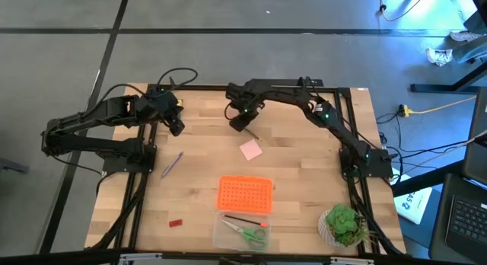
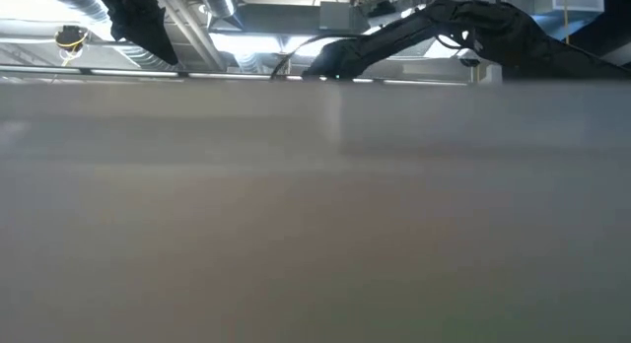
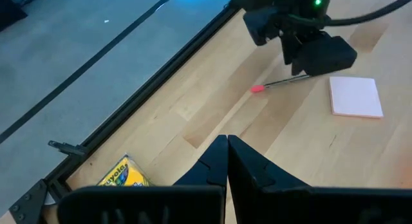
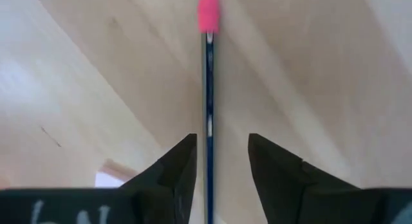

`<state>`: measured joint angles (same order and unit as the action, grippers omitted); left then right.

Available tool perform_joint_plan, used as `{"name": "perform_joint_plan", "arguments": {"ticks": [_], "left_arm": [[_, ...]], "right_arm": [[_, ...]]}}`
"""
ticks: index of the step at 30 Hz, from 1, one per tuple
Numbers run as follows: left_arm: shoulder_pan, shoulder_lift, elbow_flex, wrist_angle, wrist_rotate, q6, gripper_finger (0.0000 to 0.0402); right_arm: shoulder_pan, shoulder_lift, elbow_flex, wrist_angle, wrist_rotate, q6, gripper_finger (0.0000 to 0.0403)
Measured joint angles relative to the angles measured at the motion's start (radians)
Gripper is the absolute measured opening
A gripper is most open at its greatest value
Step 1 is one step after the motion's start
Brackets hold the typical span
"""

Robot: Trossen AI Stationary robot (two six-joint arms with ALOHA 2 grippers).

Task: Pack school essentials
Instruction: Put the dark blue pencil into the orange supply box

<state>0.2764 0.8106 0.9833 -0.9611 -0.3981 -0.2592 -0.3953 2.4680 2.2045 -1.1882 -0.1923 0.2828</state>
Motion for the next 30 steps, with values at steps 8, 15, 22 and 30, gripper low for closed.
{"name": "perform_joint_plan", "arguments": {"ticks": [8, 15, 22, 30], "left_arm": [[0.0, 0.0, 0.0, 0.0, 0.0, 0.0, 0.0], [0.0, 0.0, 0.0, 0.0, 0.0, 0.0, 0.0], [0.0, 0.0, 0.0, 0.0, 0.0, 0.0, 0.0], [0.0, 0.0, 0.0, 0.0, 0.0, 0.0, 0.0]], "right_arm": [[0.015, 0.0, -0.001, 0.184, 0.023, 0.003, 0.0142], [0.016, 0.001, -0.002, 0.261, 0.066, 0.026, 0.0142], [0.015, 0.014, -0.002, 0.29, 0.094, -0.004, 0.0142], [0.017, 0.025, -0.003, 0.302, 0.094, -0.032, 0.0142]]}}
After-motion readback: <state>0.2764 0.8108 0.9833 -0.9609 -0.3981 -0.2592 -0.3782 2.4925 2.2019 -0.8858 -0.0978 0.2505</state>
